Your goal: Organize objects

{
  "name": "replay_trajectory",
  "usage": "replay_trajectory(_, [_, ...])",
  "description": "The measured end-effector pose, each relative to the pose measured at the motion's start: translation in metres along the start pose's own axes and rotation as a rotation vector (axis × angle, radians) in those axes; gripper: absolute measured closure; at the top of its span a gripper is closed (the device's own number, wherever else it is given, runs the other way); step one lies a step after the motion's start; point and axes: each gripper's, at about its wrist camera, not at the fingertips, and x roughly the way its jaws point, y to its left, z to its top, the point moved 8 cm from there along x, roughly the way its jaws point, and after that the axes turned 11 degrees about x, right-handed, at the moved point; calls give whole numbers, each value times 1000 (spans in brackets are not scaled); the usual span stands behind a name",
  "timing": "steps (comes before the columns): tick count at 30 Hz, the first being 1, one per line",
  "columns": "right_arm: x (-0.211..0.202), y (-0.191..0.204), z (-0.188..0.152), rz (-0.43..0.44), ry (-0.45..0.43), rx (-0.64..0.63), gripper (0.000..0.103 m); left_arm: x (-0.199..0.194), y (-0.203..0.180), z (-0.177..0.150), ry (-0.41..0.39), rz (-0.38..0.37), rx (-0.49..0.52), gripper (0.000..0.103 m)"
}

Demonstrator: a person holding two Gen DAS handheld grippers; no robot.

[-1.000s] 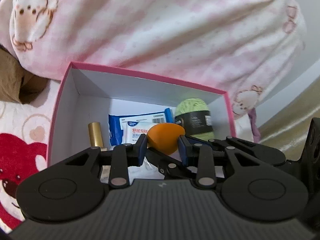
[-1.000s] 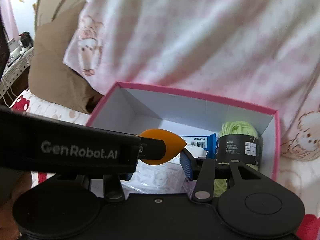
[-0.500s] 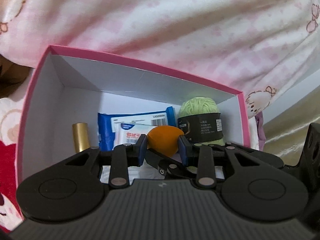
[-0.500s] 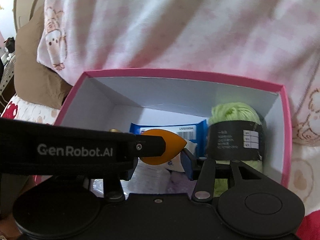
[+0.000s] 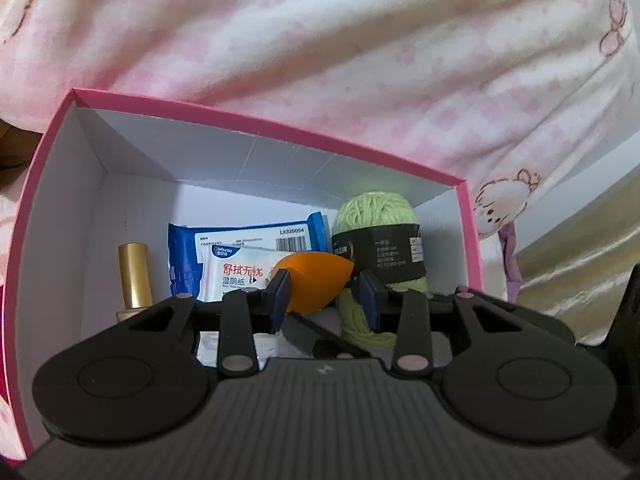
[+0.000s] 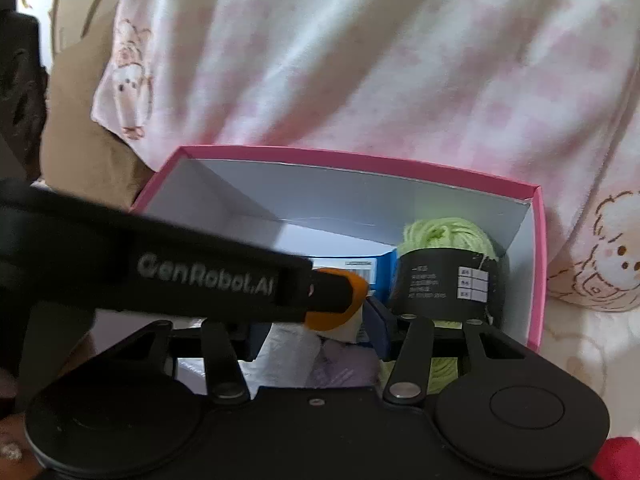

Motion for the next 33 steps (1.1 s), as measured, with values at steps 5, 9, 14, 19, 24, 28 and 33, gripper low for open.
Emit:
replay_trajectory(5, [-28,6,-6,11,-33,-42,48,-24,-5,-1,-6,33,54,59])
replay_trajectory(9, [-61,11,-13,41,-36,-38,45,-58,-10,-9,-27,56,62,47])
replay_trajectory(14, [-105,23,-19,17,-56,-77,41,-109,-18,-17,-72,148,148,39])
replay_trajectory(19, [-145,30,-24,24,-84,-62,41,-154,-33,-27,-80,189,192,25])
replay_trajectory(24, [-182,30,-36,-10,-109,-48,41,-183,-50,-45,-57,235,241,22])
replay_trajectory(28, [-201,31,-52,-41,-111,-27,41,-198,-58,-66,-53,261,266,22])
replay_trajectory(33, [-212,34,-76,-78,-92,-32,37,-219,-67,-93,-98,256,256,22])
